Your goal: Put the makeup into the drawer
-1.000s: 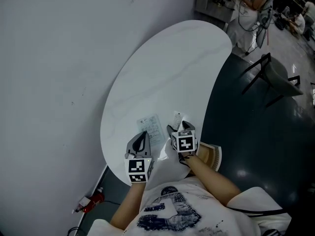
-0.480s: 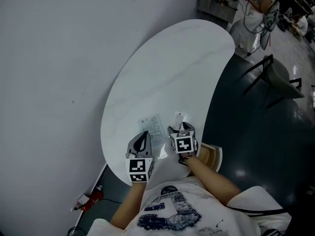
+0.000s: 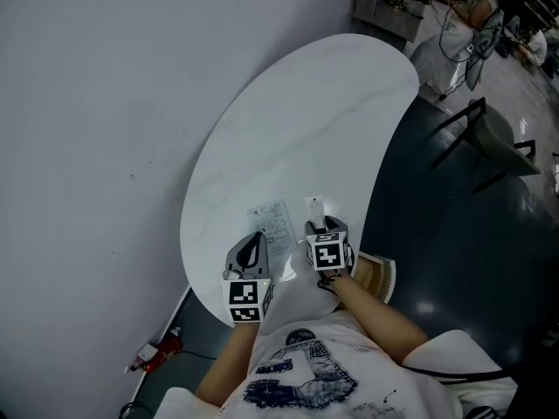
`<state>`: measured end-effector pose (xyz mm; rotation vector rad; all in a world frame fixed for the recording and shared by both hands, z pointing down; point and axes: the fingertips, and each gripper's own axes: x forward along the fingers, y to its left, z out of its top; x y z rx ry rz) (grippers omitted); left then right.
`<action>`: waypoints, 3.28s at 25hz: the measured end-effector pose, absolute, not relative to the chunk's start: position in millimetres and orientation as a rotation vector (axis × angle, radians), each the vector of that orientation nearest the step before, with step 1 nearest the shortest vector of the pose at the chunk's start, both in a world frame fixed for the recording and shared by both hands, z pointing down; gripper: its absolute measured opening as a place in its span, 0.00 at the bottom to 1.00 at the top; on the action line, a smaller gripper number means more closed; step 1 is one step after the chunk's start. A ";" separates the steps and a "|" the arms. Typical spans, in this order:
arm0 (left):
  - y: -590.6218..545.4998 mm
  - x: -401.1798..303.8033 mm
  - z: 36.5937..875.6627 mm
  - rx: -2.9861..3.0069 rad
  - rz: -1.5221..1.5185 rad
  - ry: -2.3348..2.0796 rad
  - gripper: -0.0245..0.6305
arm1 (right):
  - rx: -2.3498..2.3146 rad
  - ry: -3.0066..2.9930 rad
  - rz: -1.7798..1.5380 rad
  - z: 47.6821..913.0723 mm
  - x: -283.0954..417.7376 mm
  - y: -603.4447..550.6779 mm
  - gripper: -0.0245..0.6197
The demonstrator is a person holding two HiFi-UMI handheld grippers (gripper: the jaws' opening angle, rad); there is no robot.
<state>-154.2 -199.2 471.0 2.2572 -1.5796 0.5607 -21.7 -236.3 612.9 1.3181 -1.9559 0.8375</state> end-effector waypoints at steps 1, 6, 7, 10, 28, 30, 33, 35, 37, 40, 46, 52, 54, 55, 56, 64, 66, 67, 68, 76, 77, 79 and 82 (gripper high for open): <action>-197.8 -154.5 470.9 2.256 0.559 -1.579 0.11 | 1.316 -1.956 0.829 613.1 -21.1 -236.5 0.37; -191.5 -158.7 467.3 2.256 0.550 -1.582 0.11 | 1.306 -1.955 0.806 612.6 -21.7 -236.2 0.35; -189.8 -159.4 465.1 2.259 0.547 -1.582 0.11 | 1.303 -1.957 0.807 612.1 -21.9 -235.7 0.34; -184.0 -162.3 457.8 2.270 0.531 -1.586 0.11 | 1.294 -1.978 0.830 612.7 -23.4 -232.7 0.33; -113.7 -189.7 420.8 2.430 0.485 -1.501 0.11 | 1.484 -2.050 0.790 532.0 -41.6 -142.0 0.33; -103.2 -194.7 416.4 2.450 0.482 -1.485 0.11 | 1.511 -2.052 0.782 521.8 -44.6 -129.3 0.33; -87.2 -203.1 411.5 2.477 0.479 -1.456 0.11 | 1.561 -2.050 0.774 507.5 -49.2 -109.1 0.33; -76.4 -207.5 409.5 2.494 0.478 -1.434 0.11 | 1.593 -2.050 0.769 499.4 -52.5 -95.1 0.33; -66.0 -210.5 407.8 2.512 0.476 -1.410 0.11 | 1.622 -2.046 0.764 492.7 -55.8 -81.0 0.33; -50.1 -214.0 406.6 2.543 0.474 -1.368 0.11 | 1.664 -2.031 0.764 485.9 -60.7 -58.5 0.33; -23.0 -214.9 405.5 2.592 0.467 -1.287 0.11 | 1.730 -2.004 0.755 474.2 -67.1 -17.9 0.33; -9.7 -213.3 404.7 2.618 0.442 -1.231 0.11 | 1.762 -1.977 0.733 466.8 -69.8 3.1 0.33; -5.5 -212.3 405.0 2.620 0.439 -1.220 0.11 | 1.769 -1.970 0.729 464.6 -68.9 8.9 0.33; -3.6 -211.6 405.2 2.622 0.438 -1.215 0.11 | 1.773 -1.967 0.727 463.8 -68.4 11.6 0.33; -2.1 -210.8 405.2 2.625 0.437 -1.210 0.11 | 1.776 -1.965 0.724 463.1 -67.8 13.7 0.33; 2.6 -192.6 406.5 2.661 0.446 -1.161 0.11 | 1.793 -1.938 0.715 466.3 -55.0 24.6 0.33; 2.2 -184.7 408.1 2.668 0.454 -1.149 0.11 | 1.796 -1.932 0.714 468.1 -48.1 26.2 0.33; 2.4 -179.9 409.4 2.672 0.458 -1.141 0.11 | 1.798 -1.928 0.715 469.7 -43.7 26.9 0.33; 3.1 -174.5 410.7 2.675 0.464 -1.132 0.11 | 1.801 -1.923 0.718 471.5 -38.9 27.6 0.33; 6.9 -129.6 428.2 2.656 0.527 -1.111 0.11 | 1.770 -1.927 0.745 480.7 4.2 29.9 0.33; 6.7 -121.8 430.5 2.652 0.532 -1.111 0.11 | 1.764 -1.928 0.748 482.5 11.8 29.6 0.33; 6.3 -104.7 433.7 2.648 0.542 -1.106 0.11 | 1.756 -1.929 0.757 486.6 27.3 28.3 0.33; 4.9 -83.2 438.6 2.643 0.554 -1.109 0.11 | 1.733 -1.938 0.768 493.9 45.2 26.6 0.33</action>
